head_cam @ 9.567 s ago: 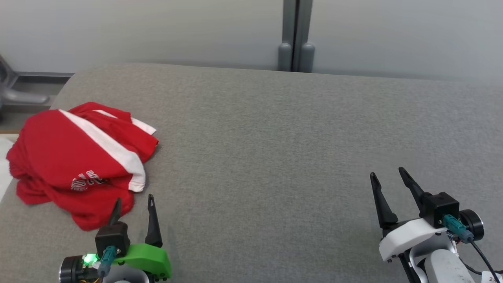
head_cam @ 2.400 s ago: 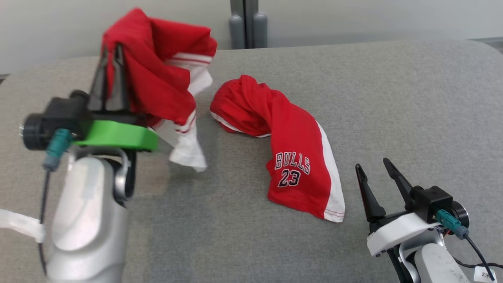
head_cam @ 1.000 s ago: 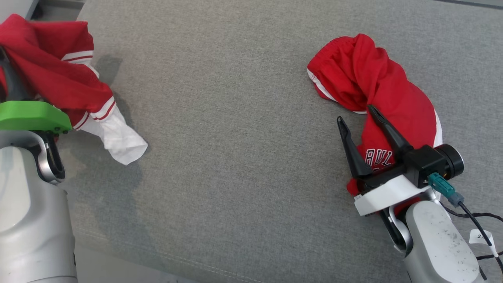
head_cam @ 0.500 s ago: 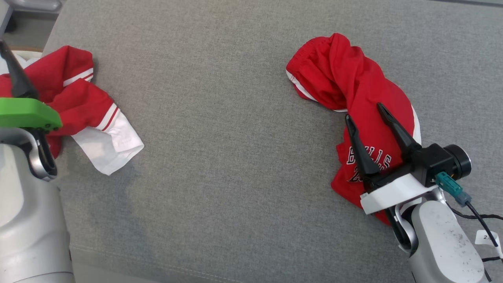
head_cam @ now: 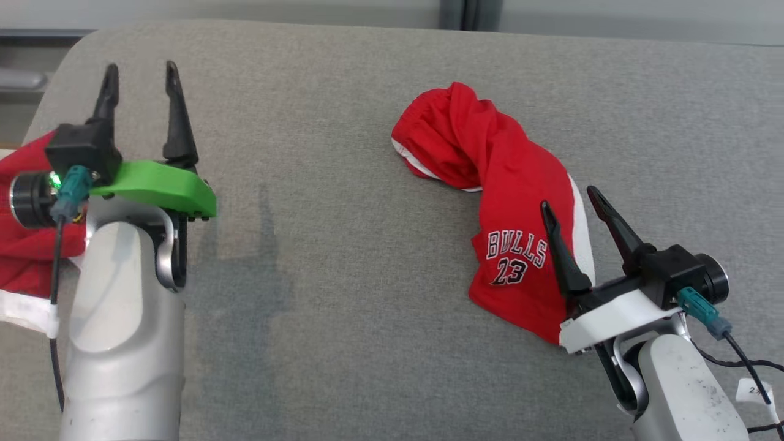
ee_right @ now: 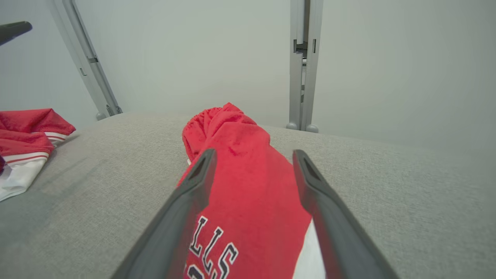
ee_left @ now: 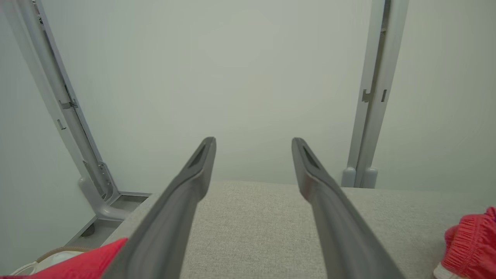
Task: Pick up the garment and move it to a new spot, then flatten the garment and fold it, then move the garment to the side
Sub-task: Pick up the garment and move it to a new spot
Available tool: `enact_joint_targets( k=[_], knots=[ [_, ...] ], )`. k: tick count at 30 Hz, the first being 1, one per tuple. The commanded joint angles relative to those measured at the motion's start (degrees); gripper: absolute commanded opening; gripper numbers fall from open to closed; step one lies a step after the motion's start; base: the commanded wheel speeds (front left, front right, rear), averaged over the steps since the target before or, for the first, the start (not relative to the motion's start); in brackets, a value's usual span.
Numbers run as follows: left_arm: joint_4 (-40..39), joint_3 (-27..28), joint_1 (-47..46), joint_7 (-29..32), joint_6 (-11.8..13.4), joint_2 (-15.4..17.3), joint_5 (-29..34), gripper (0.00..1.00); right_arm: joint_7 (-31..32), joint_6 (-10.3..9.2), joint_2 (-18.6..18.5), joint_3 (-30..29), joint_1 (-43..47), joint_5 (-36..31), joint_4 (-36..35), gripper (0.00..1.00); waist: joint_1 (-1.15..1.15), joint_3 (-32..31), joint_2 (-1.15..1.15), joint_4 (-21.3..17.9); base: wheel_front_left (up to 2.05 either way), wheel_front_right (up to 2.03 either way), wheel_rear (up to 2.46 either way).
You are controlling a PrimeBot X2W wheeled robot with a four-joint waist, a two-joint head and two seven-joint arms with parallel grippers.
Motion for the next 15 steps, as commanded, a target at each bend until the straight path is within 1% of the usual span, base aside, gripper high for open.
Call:
enact_joint_targets(
  k=[1, 4, 9, 15],
  knots=[
    [0.1, -0.8, 1.8, 0.0, -0.2, -0.4, -0.7, 1.00, 0.0, -0.08, 0.0, -0.2, 1.1, 0.3, 0.2, 1.00, 0.00, -3.1, 0.00, -5.1, 0.00, 0.00, 0.00],
    [-0.1, -2.5, 4.2, 0.0, -0.3, -0.7, -2.6, 1.00, 0.0, -0.08, 0.1, -0.7, 1.9, 0.2, 0.4, 1.00, 0.00, -3.8, 0.00, -8.0, 0.00, 0.00, 0.00],
    [-0.9, -4.6, 8.8, 0.0, -0.3, -1.0, -3.9, 1.00, 0.0, -0.08, 0.1, -2.0, 3.2, 0.4, 0.3, 1.00, 0.00, -4.4, 0.00, -12.8, 0.00, 0.00, 0.00],
    [-2.1, -5.9, 15.9, 0.0, 1.5, -1.0, -6.2, 1.00, 0.0, -0.08, 0.1, -3.4, 5.3, 0.8, 0.7, 1.00, 0.00, -5.4, 0.00, -16.1, 0.00, 0.00, 0.00]
  ],
)
